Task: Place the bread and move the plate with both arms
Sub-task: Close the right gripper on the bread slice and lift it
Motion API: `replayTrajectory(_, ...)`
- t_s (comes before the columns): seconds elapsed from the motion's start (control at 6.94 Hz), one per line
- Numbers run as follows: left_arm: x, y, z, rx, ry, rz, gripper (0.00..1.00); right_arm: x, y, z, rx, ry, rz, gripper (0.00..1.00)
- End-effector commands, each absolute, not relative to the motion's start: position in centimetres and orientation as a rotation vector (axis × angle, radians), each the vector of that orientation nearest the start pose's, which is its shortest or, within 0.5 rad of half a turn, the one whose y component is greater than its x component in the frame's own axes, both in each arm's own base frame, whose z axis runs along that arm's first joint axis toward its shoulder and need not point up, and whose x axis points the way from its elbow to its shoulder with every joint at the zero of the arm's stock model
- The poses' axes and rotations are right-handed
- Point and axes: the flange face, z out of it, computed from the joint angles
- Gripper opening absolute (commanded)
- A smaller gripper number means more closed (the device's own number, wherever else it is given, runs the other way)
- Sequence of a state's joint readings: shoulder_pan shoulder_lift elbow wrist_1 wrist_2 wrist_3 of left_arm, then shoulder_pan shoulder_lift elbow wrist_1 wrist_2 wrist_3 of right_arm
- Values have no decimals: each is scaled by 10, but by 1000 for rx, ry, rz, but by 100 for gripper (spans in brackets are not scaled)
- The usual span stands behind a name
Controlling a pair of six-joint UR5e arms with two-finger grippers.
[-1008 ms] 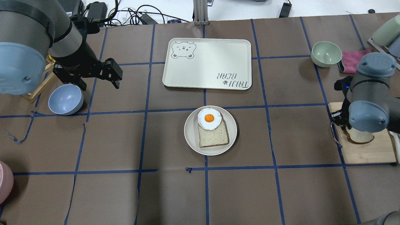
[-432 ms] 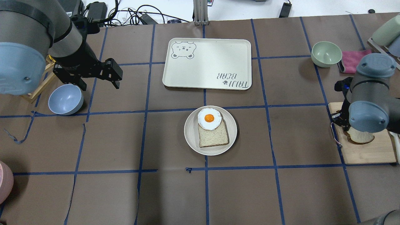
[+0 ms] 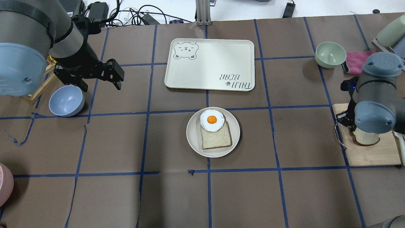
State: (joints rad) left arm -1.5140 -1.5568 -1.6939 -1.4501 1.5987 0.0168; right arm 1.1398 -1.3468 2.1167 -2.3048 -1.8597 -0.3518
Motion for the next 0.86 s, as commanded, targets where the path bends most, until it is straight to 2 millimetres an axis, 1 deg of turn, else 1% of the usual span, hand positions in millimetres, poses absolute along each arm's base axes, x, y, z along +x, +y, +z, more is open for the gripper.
replayTrajectory(0.0,-103,-492,446,-62,3113,-17,100,-95,-465,234,239,3394,239,0)
replayTrajectory(0.14,-103,-491,446,-62,3111,-15,100,-79,-459,266,333,3381,256,0)
replayTrajectory(0.29,-103,-491,446,-62,3113,-15,100,-51,-463,291,334,3389,249,0)
replayTrajectory(0.43,-103,-492,445,-65,3113,-10,100,-20,-471,308,331,3382,270,0)
replayTrajectory(0.58,-103,-492,445,-65,3113,-10,100,16,-482,332,340,3383,230,0)
replayTrajectory(0.72,-103,-492,445,-62,3112,-10,100,65,-491,358,383,3373,176,0)
